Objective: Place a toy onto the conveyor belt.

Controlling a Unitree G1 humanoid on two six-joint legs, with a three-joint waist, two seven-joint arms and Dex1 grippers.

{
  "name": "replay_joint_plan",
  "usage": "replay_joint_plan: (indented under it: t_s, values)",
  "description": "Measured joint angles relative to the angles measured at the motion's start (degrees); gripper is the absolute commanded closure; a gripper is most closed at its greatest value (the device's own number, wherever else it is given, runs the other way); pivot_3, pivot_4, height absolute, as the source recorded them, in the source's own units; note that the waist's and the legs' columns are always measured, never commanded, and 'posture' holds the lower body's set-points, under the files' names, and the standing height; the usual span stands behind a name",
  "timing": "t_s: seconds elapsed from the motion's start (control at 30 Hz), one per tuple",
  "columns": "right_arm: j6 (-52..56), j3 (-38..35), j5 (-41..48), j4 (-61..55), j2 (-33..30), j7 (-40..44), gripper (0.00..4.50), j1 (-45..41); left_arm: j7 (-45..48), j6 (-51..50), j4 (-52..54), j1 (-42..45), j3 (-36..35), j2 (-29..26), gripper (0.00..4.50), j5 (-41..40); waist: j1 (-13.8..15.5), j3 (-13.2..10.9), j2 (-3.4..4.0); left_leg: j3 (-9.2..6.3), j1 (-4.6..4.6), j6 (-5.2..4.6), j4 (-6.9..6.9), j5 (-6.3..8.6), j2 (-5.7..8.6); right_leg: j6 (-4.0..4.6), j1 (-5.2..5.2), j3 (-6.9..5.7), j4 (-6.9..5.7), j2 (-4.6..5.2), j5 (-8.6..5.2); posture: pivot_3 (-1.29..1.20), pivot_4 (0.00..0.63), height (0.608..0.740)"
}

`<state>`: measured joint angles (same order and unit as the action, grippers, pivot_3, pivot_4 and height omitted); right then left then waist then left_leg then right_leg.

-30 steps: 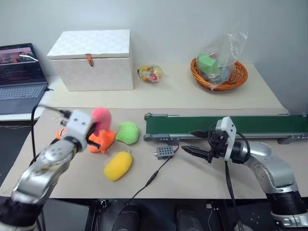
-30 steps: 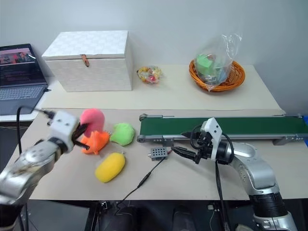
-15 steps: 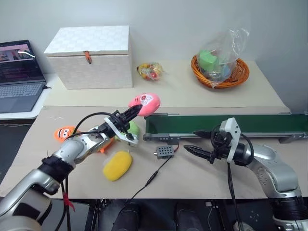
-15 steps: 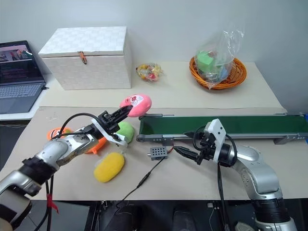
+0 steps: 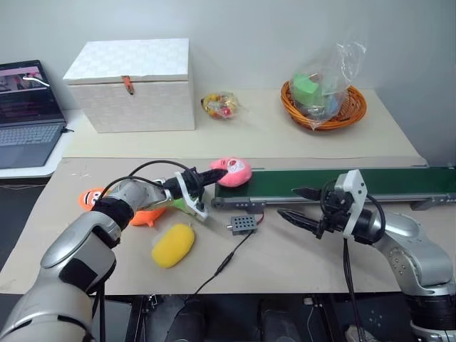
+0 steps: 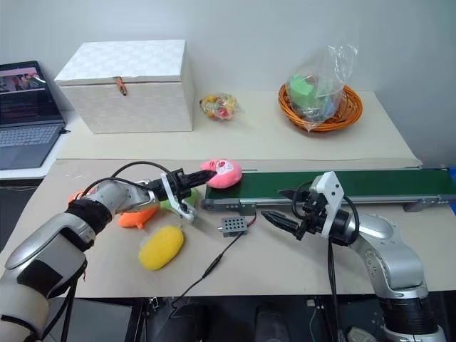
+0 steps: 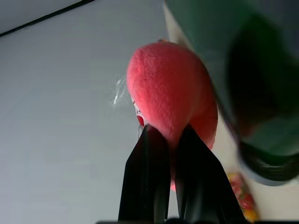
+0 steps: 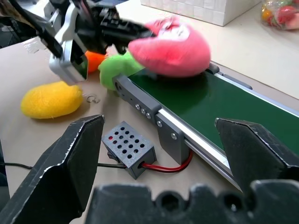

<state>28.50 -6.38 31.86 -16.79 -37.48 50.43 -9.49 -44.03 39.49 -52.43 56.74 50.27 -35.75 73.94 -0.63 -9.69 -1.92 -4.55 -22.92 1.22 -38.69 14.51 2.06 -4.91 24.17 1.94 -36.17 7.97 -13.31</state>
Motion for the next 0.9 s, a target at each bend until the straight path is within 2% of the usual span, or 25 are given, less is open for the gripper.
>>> replay_joint_plan:
  t_s: [0.03, 0.1, 0.13, 0.2, 0.23, 0.27, 0.3, 0.47, 0.6, 0.67, 0.7, 0.73, 0.8, 0.9]
  values:
    - [0.00, 0.00, 0.06, -0.02, 0.00, -0.08, 0.00, -0.05, -0.18, 0.43, -0.58, 0.01, 0.40, 0.20, 4.35, 0.12, 0.01, 0.00, 0.00, 0.00, 0.00, -0.01, -0.06, 0.01, 0.00, 0.00, -0.01, 0.00, -0.01, 0.00, 0.00, 0.00, 0.150, 0.740]
    - [0.00, -0.01, 0.48, -0.08, 0.00, -0.35, 0.00, -0.06, -0.50, 1.07, -1.79, 0.16, 1.08, 0.85, 3.72, 0.20, 0.02, 0.00, 0.00, 0.00, 0.01, -0.01, -0.13, 0.01, 0.01, -0.02, -0.05, 0.00, -0.02, 0.00, 0.01, 0.00, 0.150, 0.740]
    - [0.00, 0.00, 0.53, -0.09, 0.00, -0.45, 0.00, -0.07, -0.56, 1.56, -2.36, 0.44, 1.42, 1.12, 3.58, 0.20, 0.02, 0.00, 0.00, 0.00, 0.01, -0.01, -0.13, 0.01, 0.00, -0.02, -0.05, 0.00, -0.03, 0.00, 0.01, 0.00, 0.150, 0.740]
    - [0.00, 0.01, 0.54, -0.09, 0.00, -0.52, 0.00, -0.09, -0.55, 1.92, -3.61, 1.02, 1.65, 1.62, 2.78, 0.17, -0.05, 0.00, 0.00, 0.00, 0.01, -0.02, -0.12, 0.01, 0.00, -0.02, -0.02, 0.01, -0.04, 0.00, 0.01, 0.00, 0.150, 0.740]
    - [0.00, 0.01, 0.54, -0.09, 0.00, -0.55, 0.00, -0.09, -0.56, 2.01, -4.00, 1.26, 1.65, 1.69, 2.54, 0.03, -0.11, 0.00, 0.00, 0.00, 0.01, -0.02, -0.12, 0.01, 0.00, -0.02, -0.02, 0.01, -0.05, 0.00, 0.01, 0.00, 0.150, 0.740]
    - [0.00, 0.01, 0.55, -0.09, 0.00, -0.56, 0.00, -0.11, -0.48, 2.14, -4.30, 1.62, 1.62, 1.82, 2.07, -0.20, -0.11, 0.00, 0.00, 0.00, 0.01, -0.03, -0.12, 0.02, 0.00, -0.02, -0.02, 0.01, -0.05, 0.00, 0.01, 0.00, 0.150, 0.740]
    - [0.00, 0.05, 0.55, -0.09, 0.00, -0.56, 0.00, -0.28, 0.01, 2.52, -4.78, 2.13, 1.44, 1.95, 1.83, -0.93, -0.11, 0.00, 0.00, 0.00, 0.01, -0.03, -0.13, 0.02, 0.00, -0.02, -0.02, 0.01, -0.05, 0.00, 0.01, 0.00, 0.150, 0.740]
    - [0.00, 0.07, 0.53, 0.08, 0.00, -0.51, 0.00, -0.65, 4.75, 5.25, -5.99, 3.14, 0.35, 1.39, 1.83, -4.01, -0.18, 0.00, 0.00, 0.01, 0.02, -0.03, -0.14, 0.02, 0.00, -0.02, -0.01, 0.01, -0.08, 0.00, 0.01, 0.00, 0.150, 0.740]
    - [0.00, 0.42, 0.42, 0.61, 0.01, -0.48, 0.00, -1.31, 15.68, 10.41, -7.75, 3.15, -4.50, -0.41, 1.83, -12.74, -0.25, 0.00, 0.00, 0.01, 0.01, -0.03, -0.14, 0.02, 0.00, -0.02, 0.02, 0.01, -0.08, 0.00, 0.01, 0.00, 0.150, 0.740]
    - [0.00, 0.79, 0.39, 0.64, 0.01, -0.46, 0.00, -1.29, 34.86, 11.99, -10.68, 1.93, -13.50, -0.16, 1.83, -28.40, -0.22, 0.02, 0.02, 0.01, 0.00, -0.03, -0.16, 0.02, 0.00, -0.02, 0.01, 0.01, -0.18, 0.00, 0.02, 0.00, 0.150, 0.740]
    - [0.00, 0.87, 0.39, 0.64, 0.01, -0.46, 0.00, -1.27, 43.52, 10.61, -11.27, 1.10, -17.41, 0.27, 1.83, -35.53, -0.30, 0.03, 0.05, 0.02, 0.02, -0.04, -0.17, 0.02, 0.00, -0.01, 0.01, 0.01, -0.42, 0.00, 0.02, 0.00, 0.150, 0.740]
    - [0.00, 0.99, 0.40, 0.62, 0.01, -0.48, 0.00, -1.26, 56.10, 7.19, -10.03, -0.95, -21.86, 0.57, 1.83, -45.47, -0.43, 0.05, 0.09, 0.03, 0.04, -0.08, -0.21, 0.05, 0.01, -0.01, 0.02, 0.00, -0.51, 0.03, 0.01, 0.00, 0.150, 0.740]
    - [0.00, 1.04, 0.41, 0.53, 0.02, -0.56, 0.00, -1.05, 82.69, -7.24, -2.57, -7.81, -31.19, 1.98, 1.83, -67.18, -1.19, 0.11, 0.21, 0.04, 0.05, -0.17, -0.23, 0.10, 0.00, 0.00, 0.06, 0.00, -0.63, 0.05, 0.01, 0.00, 0.150, 0.740]
    - [0.00, 1.05, 0.46, 0.37, 0.02, -0.57, 0.00, -0.84, 102.99, -25.19, 8.16, -14.39, -36.59, 1.47, 1.83, -83.36, -1.88, 0.11, 0.20, -0.01, 0.05, -0.18, -0.29, 0.10, -0.01, 0.00, 0.05, -0.02, -0.66, 0.04, 0.01, 0.00, 0.150, 0.740]
